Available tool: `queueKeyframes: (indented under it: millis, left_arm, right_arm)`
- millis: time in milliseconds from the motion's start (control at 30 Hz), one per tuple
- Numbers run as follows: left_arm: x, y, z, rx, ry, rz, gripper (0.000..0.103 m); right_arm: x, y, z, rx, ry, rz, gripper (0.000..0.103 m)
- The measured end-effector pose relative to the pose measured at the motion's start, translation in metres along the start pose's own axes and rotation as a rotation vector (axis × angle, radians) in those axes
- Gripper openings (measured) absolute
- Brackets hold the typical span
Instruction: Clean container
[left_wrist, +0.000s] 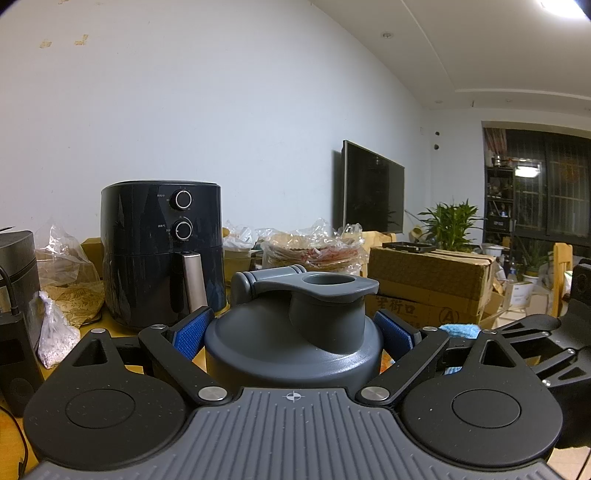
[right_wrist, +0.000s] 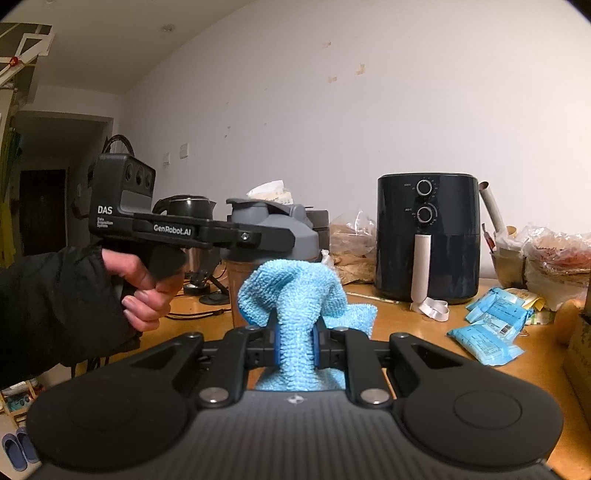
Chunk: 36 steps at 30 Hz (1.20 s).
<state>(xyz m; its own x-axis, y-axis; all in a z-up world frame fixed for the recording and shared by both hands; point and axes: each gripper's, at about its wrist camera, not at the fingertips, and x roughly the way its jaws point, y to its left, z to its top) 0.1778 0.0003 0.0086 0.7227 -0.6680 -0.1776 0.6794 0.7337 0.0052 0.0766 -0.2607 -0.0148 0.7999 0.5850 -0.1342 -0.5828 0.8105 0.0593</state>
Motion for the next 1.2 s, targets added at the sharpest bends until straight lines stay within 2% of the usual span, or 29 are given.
queueKeyframes:
  millis: [767, 1200]
  left_arm:
    - [0.002, 0.003, 0.001, 0.012, 0.01, -0.042, 0.095]
    - [0.002, -0.009, 0.006, 0.018, 0.019, 0.029, 0.096]
  right_arm:
    - [-0.014, -0.004, -0.002, 0.029, -0.008, 0.007, 0.011]
    - [-0.014, -0.004, -0.005, 0.04, -0.002, 0.011, 0.011]
